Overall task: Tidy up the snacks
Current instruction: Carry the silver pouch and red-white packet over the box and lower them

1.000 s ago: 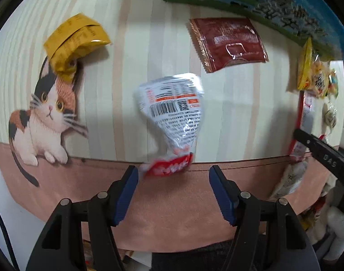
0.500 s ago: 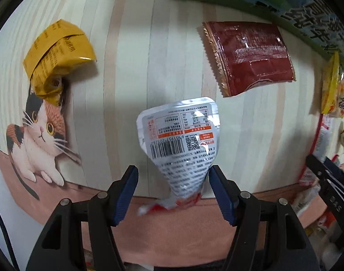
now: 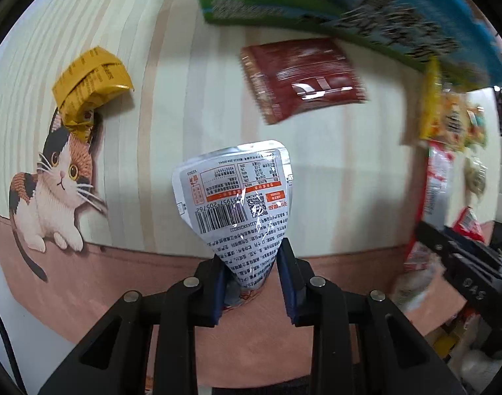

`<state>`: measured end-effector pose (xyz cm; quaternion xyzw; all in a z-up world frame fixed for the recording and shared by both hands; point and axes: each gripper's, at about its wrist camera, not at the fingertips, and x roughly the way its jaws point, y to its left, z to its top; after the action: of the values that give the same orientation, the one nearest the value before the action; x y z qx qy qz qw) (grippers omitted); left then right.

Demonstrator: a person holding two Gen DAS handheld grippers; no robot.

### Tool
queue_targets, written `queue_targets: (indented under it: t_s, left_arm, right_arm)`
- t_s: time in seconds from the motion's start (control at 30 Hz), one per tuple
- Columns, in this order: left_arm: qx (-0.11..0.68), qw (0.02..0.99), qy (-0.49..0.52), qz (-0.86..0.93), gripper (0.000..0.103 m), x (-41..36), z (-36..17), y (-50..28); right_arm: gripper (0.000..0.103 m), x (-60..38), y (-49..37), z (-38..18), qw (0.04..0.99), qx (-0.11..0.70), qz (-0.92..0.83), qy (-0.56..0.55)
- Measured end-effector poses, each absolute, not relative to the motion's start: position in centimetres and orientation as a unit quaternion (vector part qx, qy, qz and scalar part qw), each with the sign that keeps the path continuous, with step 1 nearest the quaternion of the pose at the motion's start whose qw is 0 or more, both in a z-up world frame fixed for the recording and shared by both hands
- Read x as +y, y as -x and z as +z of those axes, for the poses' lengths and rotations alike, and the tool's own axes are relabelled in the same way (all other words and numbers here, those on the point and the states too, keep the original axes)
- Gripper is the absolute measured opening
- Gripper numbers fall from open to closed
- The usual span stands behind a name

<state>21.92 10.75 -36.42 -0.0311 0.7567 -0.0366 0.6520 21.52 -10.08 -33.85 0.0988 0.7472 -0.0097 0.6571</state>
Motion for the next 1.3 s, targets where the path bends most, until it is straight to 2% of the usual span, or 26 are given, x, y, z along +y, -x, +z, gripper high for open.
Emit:
queue_targets:
  t_s: [0.3,0.5,0.67,0.77,0.97,1.3]
  left_arm:
    - [0.711,0.694,0.079,-0.088,0.026,11.3,-28.0,-23.4]
    - [0.673,0.722,0.102,-0.124,0.026,9.6,-21.4,-30.4]
    - [0.659,0.734,0.094,-0.133,0.026,7.4,-19.4,-37.1]
    - [0.672,0.723,0.096,-0.126,0.026,7.3,-21.1,-41.0]
    - [0.723,0.666,0.143,-0.117,0.026,8.1,-26.0,-47.6]
    - [0.773,0.607,0.156,-0.099,0.028,8.0,-32.8,-50.1]
  right_arm:
    - [0.04,-9.5,-20.3,-26.7,0.674,0.722,0.059,-0.141]
    - [0.04,-10.5,-23.4,-18.4,0.719,0.665,0.098,-0.175]
    - [0.04,-9.7,-29.9,-13.3,0.755,0.621,0.116,-0.177]
    - [0.04,-8.9,-34.5,-13.0,0.763,0.615,0.11,-0.165]
    - [0.04,-7.9,-42.3,-17.5,0.742,0.64,0.094,-0.177]
    - [0.04,-7.0,-45.7,-24.2,0.713,0.681,0.071,-0.155]
